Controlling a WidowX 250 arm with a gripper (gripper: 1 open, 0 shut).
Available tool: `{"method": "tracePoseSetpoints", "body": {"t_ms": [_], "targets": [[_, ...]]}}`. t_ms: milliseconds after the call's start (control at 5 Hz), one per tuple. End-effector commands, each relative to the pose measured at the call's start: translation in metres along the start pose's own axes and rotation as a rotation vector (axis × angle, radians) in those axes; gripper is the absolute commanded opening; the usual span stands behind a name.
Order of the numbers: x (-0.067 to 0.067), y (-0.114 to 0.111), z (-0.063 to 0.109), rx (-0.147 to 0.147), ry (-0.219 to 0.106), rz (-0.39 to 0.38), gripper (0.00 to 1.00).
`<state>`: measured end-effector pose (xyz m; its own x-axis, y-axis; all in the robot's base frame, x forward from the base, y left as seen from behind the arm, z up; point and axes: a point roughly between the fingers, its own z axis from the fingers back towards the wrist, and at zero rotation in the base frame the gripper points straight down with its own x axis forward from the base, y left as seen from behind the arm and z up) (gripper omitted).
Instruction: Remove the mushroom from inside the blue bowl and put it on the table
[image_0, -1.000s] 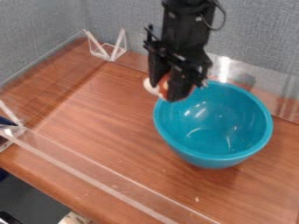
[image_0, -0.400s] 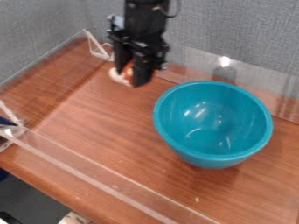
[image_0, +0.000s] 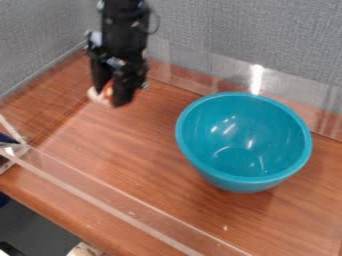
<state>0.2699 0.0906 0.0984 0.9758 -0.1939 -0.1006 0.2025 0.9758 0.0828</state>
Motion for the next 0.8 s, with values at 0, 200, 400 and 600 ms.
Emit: {"method": "tracePoseSetpoints", "body": {"t_ms": [0,200,400,600], "targets": [[-0.006,0.009,-0.012,0.017,0.01,0.006,0.0],[-0.009,0.009,-0.029,0.013,0.037,0.002,0.0],[-0.009,0.009,-0.037,0.008,0.045,-0.007,0.0],[-0.01,0.009,-0.038,0.002,0.046,-0.005,0.0]]}}
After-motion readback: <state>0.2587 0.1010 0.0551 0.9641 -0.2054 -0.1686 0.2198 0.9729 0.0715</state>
